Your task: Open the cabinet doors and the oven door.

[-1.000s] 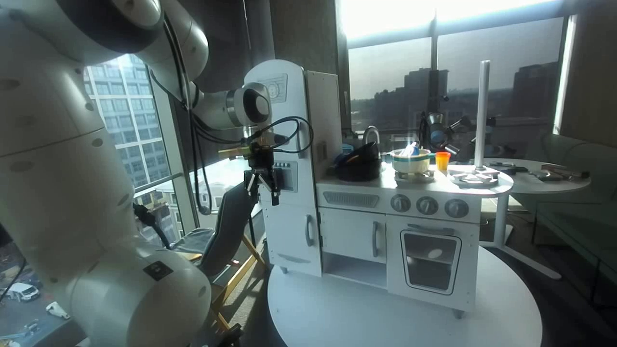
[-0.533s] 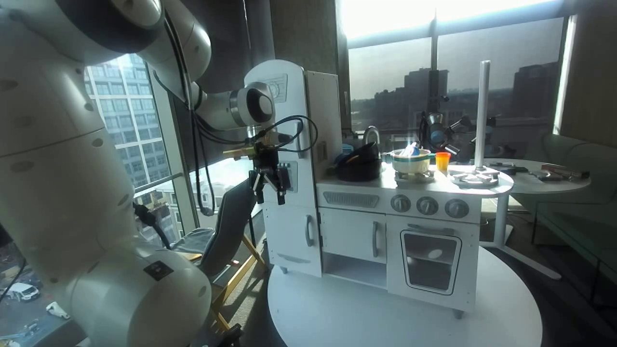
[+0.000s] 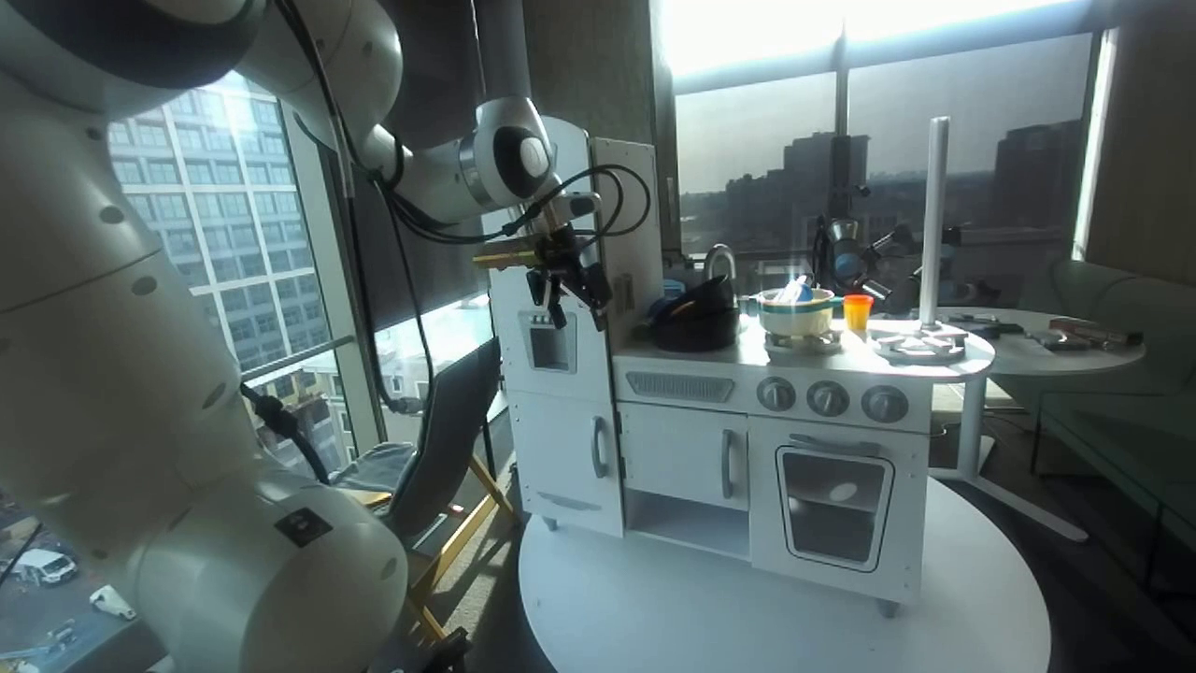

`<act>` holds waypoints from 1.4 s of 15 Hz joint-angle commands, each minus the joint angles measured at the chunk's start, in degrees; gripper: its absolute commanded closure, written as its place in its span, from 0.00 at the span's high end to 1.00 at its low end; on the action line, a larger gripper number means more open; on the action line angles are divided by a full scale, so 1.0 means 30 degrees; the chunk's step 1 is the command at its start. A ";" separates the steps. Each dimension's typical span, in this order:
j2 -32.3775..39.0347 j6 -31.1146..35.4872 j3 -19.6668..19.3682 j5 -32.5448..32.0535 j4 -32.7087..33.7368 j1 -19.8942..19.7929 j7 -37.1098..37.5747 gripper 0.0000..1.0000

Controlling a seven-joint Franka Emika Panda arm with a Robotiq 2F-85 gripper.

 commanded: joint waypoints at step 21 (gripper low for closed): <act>0.0386 1.2647 0.0921 -0.2373 -0.1493 0.0538 -0.4802 1.00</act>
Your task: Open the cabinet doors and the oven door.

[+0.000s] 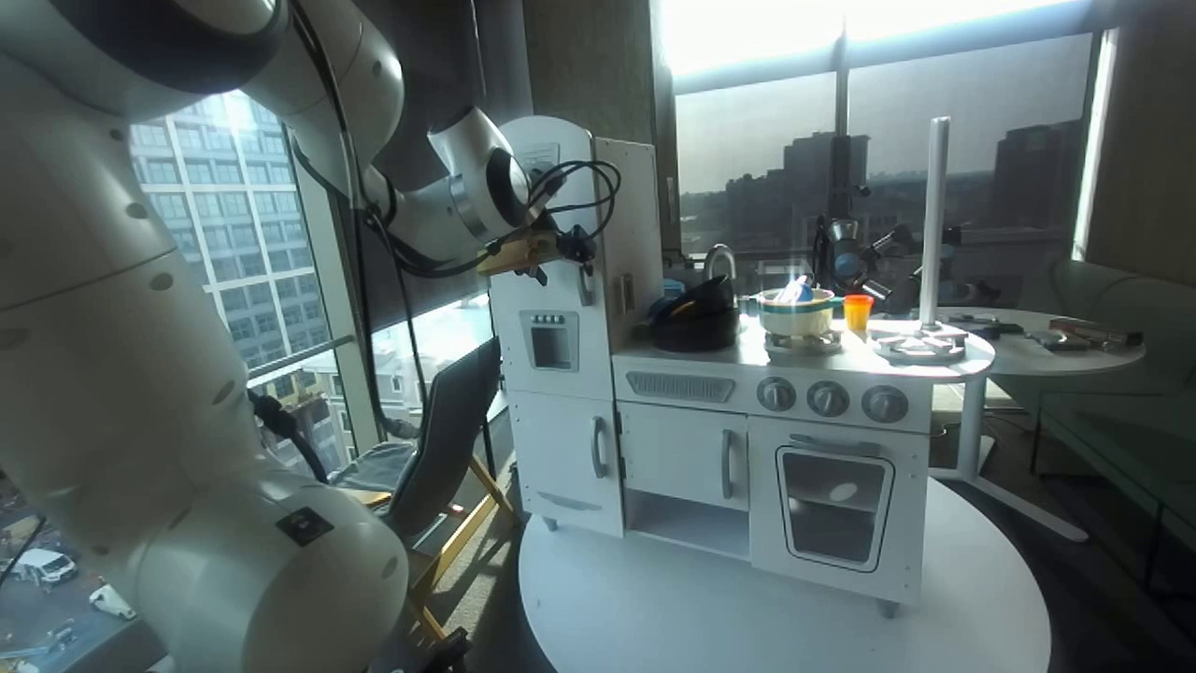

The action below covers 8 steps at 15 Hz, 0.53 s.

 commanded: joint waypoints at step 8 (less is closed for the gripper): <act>-0.1465 0.0427 -0.0207 0.2313 -0.1272 0.1362 -0.2917 1.00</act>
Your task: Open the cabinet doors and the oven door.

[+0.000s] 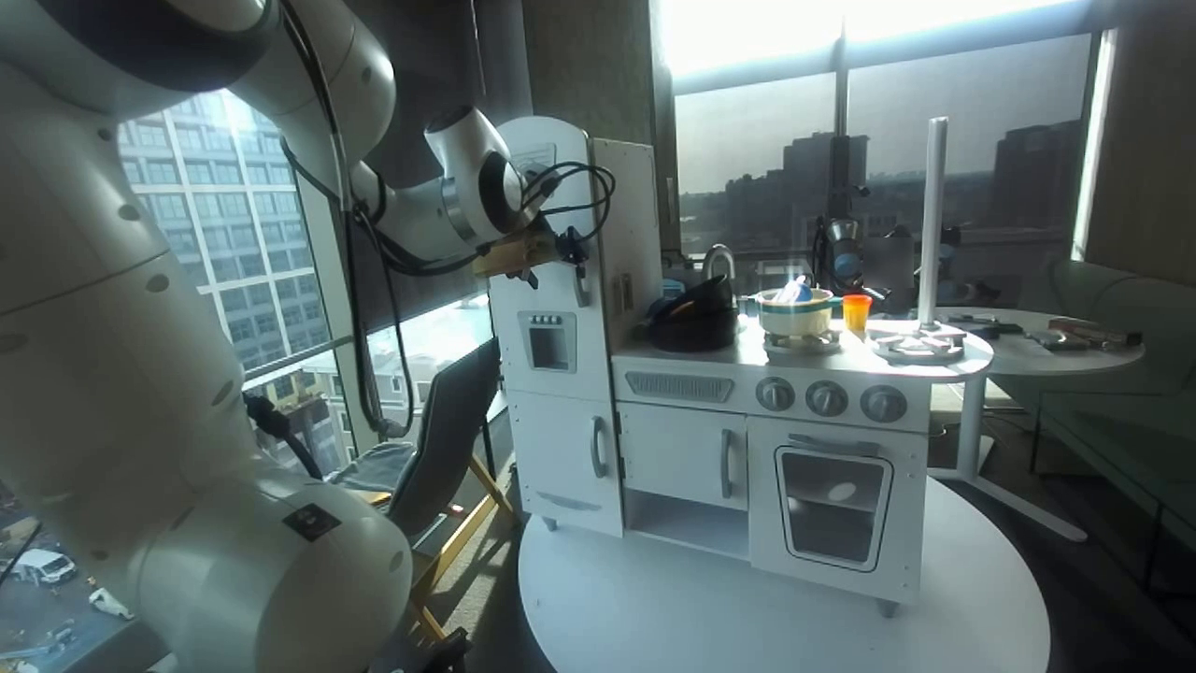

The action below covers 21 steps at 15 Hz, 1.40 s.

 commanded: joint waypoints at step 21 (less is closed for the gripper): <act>-0.8823 -1.9600 0.3047 -0.6461 -0.0548 -0.3947 0.8646 1.00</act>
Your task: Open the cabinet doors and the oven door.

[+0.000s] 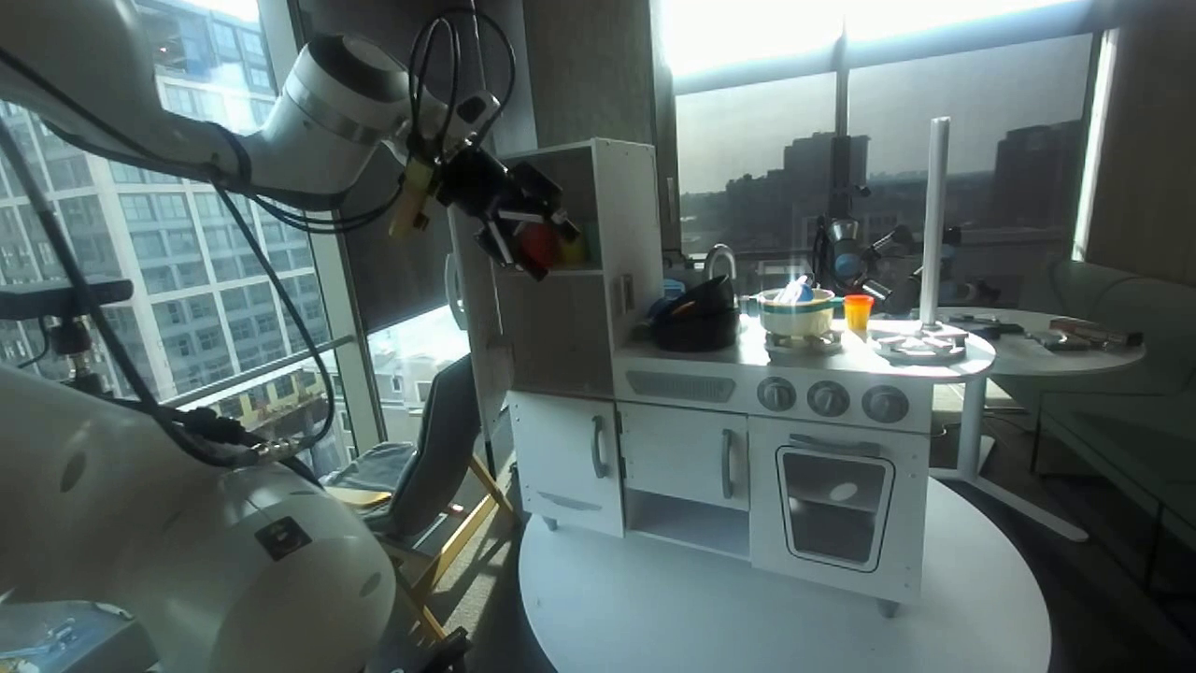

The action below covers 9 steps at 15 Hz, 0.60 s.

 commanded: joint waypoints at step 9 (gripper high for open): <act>0.5046 0.3599 -0.1354 -0.0494 -0.0170 -0.0317 0.2126 1.00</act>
